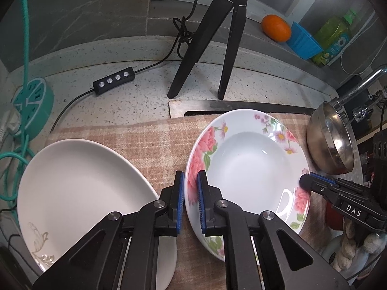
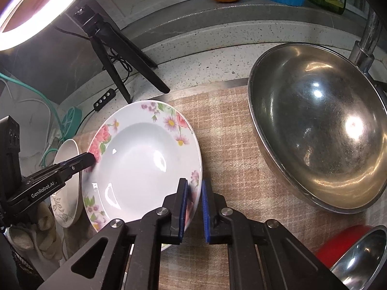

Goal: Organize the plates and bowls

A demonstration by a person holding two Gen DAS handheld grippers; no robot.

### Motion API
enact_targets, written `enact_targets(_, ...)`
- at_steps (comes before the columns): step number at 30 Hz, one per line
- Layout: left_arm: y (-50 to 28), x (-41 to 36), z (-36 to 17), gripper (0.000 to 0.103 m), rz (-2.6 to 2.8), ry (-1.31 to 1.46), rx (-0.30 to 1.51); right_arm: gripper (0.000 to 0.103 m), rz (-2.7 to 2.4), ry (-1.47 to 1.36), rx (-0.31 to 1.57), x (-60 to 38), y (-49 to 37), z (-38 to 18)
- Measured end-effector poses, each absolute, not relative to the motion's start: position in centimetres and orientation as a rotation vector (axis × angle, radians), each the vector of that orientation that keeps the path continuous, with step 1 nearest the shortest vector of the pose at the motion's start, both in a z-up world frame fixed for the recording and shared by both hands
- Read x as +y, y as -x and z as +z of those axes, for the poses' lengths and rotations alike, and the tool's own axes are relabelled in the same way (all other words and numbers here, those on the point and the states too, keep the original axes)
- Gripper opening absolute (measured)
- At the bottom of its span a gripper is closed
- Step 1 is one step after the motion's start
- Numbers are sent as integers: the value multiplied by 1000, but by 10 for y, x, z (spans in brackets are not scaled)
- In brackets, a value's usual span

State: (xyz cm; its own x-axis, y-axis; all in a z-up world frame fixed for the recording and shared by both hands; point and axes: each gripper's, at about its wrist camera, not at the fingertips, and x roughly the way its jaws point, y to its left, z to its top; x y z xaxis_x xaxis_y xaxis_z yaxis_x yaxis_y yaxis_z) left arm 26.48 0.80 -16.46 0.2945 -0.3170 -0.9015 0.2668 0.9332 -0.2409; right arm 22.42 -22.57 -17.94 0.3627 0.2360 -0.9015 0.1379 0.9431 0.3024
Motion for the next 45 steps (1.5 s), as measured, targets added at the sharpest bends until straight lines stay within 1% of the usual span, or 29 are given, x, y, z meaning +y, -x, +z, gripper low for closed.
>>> enact_targets(15, -259, 5, -159, 9, -352, 58, 1219, 10, 59, -370, 1218, -228, -220, -178)
enact_targets(25, -250, 16, -149, 9, -345, 105, 1211, 10, 76, -377, 1203, -225, -212, -164)
enact_targets(36, -227, 28, -126, 9, -325, 120, 1175, 10, 114, -367, 1180, -215, -194, -142)
enact_targets(45, -194, 37, -113, 9, -294, 123, 1163, 10, 156, -357, 1174, -204, -167, -130)
